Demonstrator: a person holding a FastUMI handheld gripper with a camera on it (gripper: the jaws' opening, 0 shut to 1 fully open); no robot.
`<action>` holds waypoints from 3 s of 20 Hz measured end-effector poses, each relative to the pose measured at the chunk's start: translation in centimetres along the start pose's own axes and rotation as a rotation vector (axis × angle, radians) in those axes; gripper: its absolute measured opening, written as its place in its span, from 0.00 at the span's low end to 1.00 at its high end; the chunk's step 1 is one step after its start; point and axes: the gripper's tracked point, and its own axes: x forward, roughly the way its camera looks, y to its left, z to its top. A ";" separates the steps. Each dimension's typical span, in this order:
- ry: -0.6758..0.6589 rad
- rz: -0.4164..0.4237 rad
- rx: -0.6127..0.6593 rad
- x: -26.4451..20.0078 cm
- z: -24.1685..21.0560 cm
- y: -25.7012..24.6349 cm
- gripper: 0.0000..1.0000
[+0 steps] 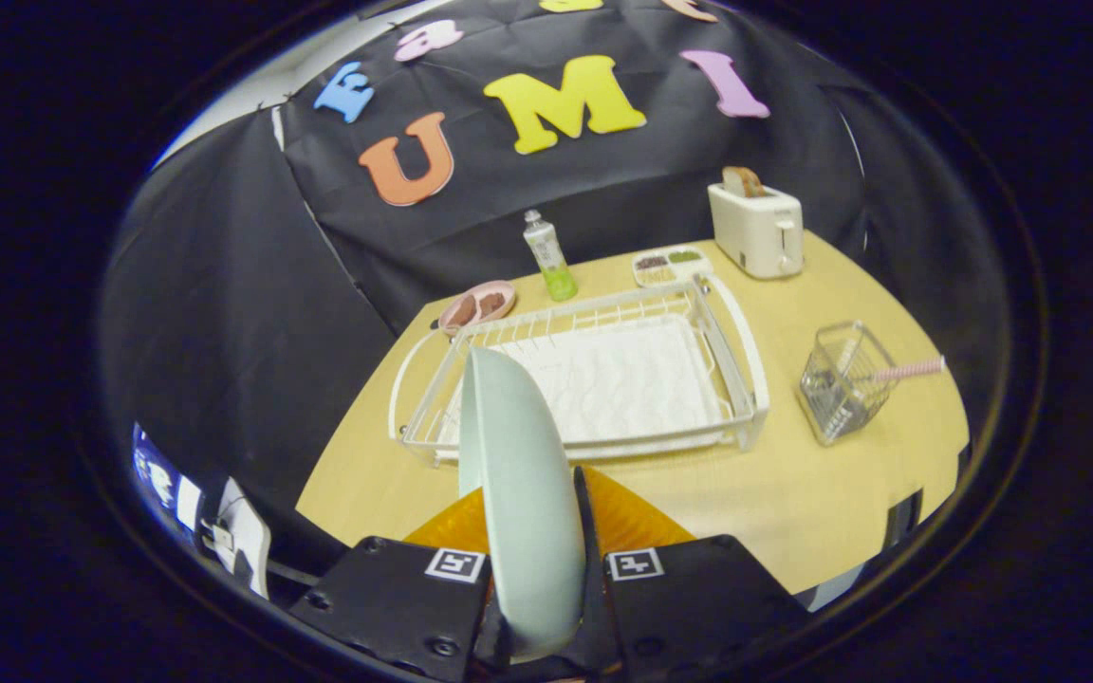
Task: Take the plate from the dish rack, then take the spoon from the basket and place it into the plate.
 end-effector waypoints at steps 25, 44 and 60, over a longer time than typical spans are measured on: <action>0.054 0.111 0.270 6.4 -2.4 -7.9 0.72; -0.566 -0.201 -0.174 -5.4 8.3 -25.8 1.00; -0.557 -0.061 -0.116 0.3 15.0 -25.3 0.24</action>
